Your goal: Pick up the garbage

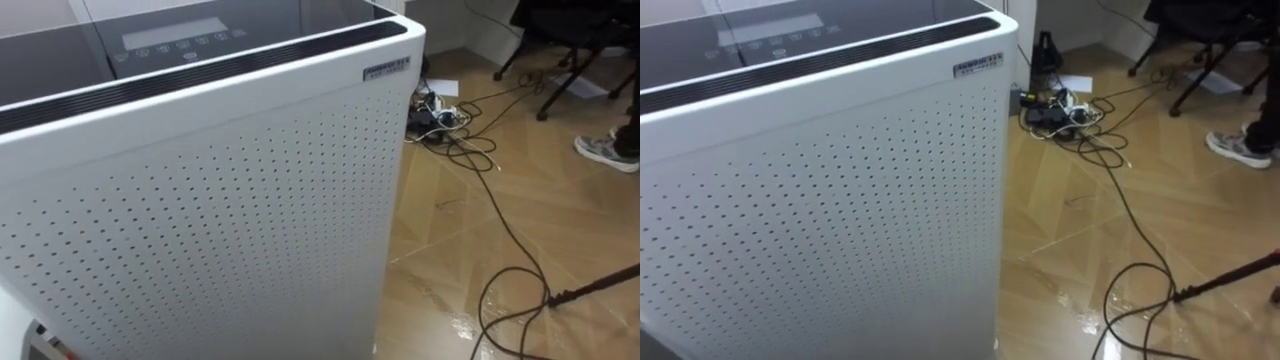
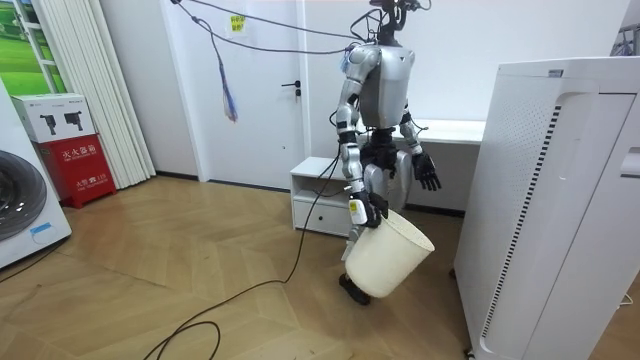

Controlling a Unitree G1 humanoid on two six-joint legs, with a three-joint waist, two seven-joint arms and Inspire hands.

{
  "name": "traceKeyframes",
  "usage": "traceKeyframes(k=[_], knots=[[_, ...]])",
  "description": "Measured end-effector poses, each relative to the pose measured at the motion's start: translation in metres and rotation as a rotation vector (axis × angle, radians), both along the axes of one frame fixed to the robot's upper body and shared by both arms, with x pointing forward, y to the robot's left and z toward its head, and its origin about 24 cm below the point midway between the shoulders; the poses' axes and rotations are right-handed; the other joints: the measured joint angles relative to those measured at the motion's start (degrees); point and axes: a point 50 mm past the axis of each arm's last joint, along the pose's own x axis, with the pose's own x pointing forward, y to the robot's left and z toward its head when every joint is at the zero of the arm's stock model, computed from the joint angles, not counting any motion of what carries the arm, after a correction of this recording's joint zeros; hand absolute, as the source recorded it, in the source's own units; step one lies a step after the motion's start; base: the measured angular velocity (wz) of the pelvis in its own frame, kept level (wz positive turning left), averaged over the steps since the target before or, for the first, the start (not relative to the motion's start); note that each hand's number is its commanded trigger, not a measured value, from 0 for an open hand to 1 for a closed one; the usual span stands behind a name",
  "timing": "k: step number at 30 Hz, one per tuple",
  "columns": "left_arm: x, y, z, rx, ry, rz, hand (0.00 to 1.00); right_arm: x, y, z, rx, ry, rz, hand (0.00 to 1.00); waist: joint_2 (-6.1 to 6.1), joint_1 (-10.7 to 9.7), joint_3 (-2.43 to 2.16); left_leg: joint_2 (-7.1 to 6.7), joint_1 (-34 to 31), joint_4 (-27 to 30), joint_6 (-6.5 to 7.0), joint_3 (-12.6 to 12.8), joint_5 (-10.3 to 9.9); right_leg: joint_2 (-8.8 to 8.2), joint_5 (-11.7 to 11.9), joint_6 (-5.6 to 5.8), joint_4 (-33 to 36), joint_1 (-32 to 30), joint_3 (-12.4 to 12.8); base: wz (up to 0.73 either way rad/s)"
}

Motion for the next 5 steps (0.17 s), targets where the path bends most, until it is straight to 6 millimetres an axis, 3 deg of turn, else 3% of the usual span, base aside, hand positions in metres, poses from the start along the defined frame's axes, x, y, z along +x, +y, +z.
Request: traceKeyframes(k=[5], knots=[[-0.016,0.006,-0.004,0.011,0.055,0.159,0.0,-0.033,0.004,-0.008,0.054,0.062,-0.155,1.0,-0.48,-0.1,0.12,0.11,2.9,-0.5,-0.6,-0.1,-0.6,-0.02,-0.7,-0.14,-0.3,2.6,0.9,-0.07]])
